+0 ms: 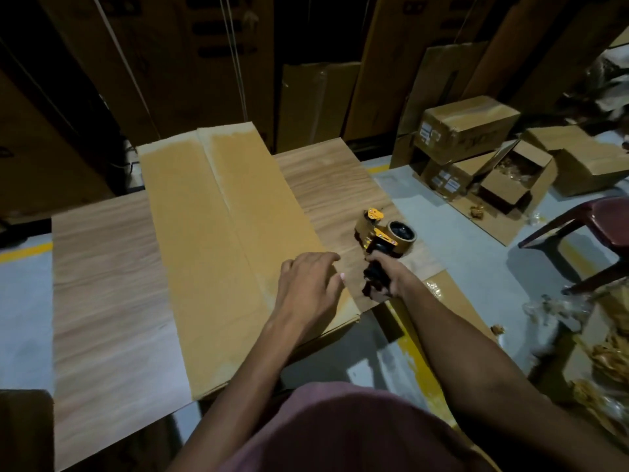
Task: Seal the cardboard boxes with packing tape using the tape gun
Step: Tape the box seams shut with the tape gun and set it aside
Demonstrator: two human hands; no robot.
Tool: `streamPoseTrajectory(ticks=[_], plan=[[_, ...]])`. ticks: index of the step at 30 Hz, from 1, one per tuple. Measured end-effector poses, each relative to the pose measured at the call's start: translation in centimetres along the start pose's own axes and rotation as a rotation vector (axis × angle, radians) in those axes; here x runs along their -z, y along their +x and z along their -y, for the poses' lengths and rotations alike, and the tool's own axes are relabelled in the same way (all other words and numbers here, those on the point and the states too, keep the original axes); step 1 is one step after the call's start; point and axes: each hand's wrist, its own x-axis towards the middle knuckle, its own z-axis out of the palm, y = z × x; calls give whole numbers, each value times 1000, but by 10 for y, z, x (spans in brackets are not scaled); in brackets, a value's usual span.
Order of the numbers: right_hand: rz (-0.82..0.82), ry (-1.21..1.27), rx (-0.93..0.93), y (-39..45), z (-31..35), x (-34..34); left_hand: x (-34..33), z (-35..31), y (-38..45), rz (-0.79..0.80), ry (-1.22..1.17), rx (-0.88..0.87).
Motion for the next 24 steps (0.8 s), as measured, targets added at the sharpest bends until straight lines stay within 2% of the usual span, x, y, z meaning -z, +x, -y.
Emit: streamPoseTrajectory(ticks=[4, 6, 10, 12, 17, 20, 24], plan=[[154, 377, -63, -4, 21, 12, -13, -15, 15, -90, -34, 108], [287, 550, -104, -11, 28, 17, -18, -21, 22, -146, -70, 187], [585, 753, -110, -27, 36, 26, -20, -27, 23, -341, -369, 341], [709, 708, -85, -44, 40, 30, -16, -26, 20, -407, -525, 416], [828, 387, 74, -95, 49, 25, 18, -18, 28, -500, -834, 649], [863, 131, 287, -113, 54, 12, 50, -12, 35, -366, -1020, 810], [853, -66, 438, -127, 53, -1, 82, 11, 37, -167, -1151, 813]])
